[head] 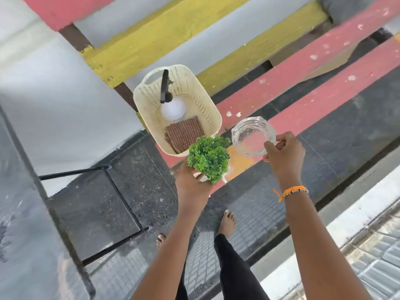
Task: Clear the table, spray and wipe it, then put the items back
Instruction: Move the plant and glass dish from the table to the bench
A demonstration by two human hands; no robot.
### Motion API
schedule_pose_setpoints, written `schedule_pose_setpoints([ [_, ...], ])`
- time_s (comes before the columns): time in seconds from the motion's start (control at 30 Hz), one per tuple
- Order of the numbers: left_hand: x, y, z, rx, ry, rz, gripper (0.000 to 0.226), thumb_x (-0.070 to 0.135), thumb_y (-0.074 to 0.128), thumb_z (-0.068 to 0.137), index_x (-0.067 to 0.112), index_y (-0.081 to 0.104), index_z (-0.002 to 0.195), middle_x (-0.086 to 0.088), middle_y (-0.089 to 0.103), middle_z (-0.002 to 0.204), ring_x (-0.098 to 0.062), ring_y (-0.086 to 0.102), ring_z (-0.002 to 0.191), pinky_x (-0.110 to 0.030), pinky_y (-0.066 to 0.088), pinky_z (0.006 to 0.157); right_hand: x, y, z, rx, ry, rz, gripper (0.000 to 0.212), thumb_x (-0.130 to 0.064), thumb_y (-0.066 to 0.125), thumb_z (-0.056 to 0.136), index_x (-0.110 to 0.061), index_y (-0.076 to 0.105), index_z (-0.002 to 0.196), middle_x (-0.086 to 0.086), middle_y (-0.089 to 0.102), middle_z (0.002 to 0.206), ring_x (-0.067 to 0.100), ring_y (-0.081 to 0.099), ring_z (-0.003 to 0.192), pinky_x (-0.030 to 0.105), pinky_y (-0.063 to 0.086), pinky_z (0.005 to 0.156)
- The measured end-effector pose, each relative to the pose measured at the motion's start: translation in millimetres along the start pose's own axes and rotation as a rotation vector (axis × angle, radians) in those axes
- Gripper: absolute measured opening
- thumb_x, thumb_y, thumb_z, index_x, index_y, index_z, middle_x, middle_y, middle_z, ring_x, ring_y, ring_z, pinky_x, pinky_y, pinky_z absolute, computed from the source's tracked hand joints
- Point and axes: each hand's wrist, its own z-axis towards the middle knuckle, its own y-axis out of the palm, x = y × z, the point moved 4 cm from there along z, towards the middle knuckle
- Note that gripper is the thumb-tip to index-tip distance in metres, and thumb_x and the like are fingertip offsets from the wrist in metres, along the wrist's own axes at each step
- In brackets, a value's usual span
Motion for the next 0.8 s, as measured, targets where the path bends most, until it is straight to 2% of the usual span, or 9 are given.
schedule_pose_setpoints([
  [0.07,-7,34,13,-0.030,-0.038,0.011,0.060,0.005,0.081,0.057,0.025,0.053,0.107,0.011,0.065,0.091,-0.001,0.065,0.080,-0.012,0.052,0.061,30,-1,19,0.000,0.047,-0.015,0.012,-0.015,0.060,0.079,-0.013,0.052,0.088,-0.002,0.054,0.057,0.030,0.066,0.067,0.027,0.045,0.058],
  [0.1,-11,54,21,-0.038,-0.052,0.032,0.061,0.006,0.081,0.057,0.025,0.052,0.108,0.006,0.066,0.095,-0.007,0.065,0.086,-0.022,0.056,0.068,46,0,28,0.001,0.079,-0.012,0.012,-0.015,0.060,0.079,-0.013,0.051,0.087,-0.003,0.051,0.058,0.033,0.066,0.070,0.032,0.047,0.063],
  [0.17,-16,86,40,-0.041,-0.055,0.063,0.059,0.008,0.081,0.058,0.017,0.052,0.109,-0.008,0.065,0.105,-0.024,0.063,0.097,-0.042,0.055,0.082,72,8,43,-0.011,0.128,-0.004,0.011,-0.013,0.059,0.080,-0.013,0.049,0.085,-0.004,0.047,0.058,0.037,0.066,0.074,0.037,0.049,0.070],
  [0.2,-19,102,49,-0.032,-0.051,0.093,0.058,0.009,0.080,0.058,0.012,0.052,0.109,-0.012,0.064,0.107,-0.029,0.061,0.099,-0.046,0.052,0.085,83,14,50,-0.018,0.149,-0.003,0.011,-0.012,0.058,0.080,-0.013,0.049,0.085,-0.005,0.046,0.058,0.038,0.066,0.075,0.037,0.049,0.071],
  [0.27,-29,125,67,0.020,-0.056,0.170,0.055,0.010,0.079,0.060,0.008,0.053,0.109,-0.015,0.065,0.105,-0.031,0.060,0.096,-0.044,0.050,0.085,102,26,63,-0.035,0.182,-0.003,0.010,-0.011,0.057,0.080,-0.011,0.052,0.088,-0.006,0.045,0.058,0.040,0.066,0.076,0.040,0.052,0.072],
  [0.4,-51,152,91,0.077,-0.099,0.224,0.052,0.008,0.076,0.063,0.006,0.052,0.109,-0.015,0.065,0.106,-0.029,0.060,0.094,-0.024,0.040,0.074,128,45,83,-0.052,0.221,-0.002,0.019,-0.008,0.055,0.078,-0.004,0.056,0.097,-0.006,0.044,0.058,0.040,0.065,0.077,0.050,0.053,0.076],
  [0.7,-74,176,113,0.108,-0.105,0.307,0.040,0.006,0.071,0.065,0.006,0.050,0.099,-0.017,0.063,0.101,-0.031,0.057,0.086,-0.034,0.043,0.071,153,65,91,-0.043,0.173,0.024,0.023,-0.002,0.053,0.078,-0.004,0.056,0.101,-0.007,0.041,0.055,0.030,0.057,0.064,0.052,0.054,0.071],
  [0.8,-73,177,114,0.107,-0.080,0.329,0.038,0.004,0.070,0.066,0.004,0.049,0.098,-0.018,0.062,0.100,-0.027,0.054,0.081,-0.023,0.029,0.061,156,68,91,-0.042,0.158,0.049,0.022,-0.001,0.053,0.077,-0.005,0.056,0.098,-0.008,0.040,0.055,0.024,0.051,0.061,0.053,0.054,0.069],
])
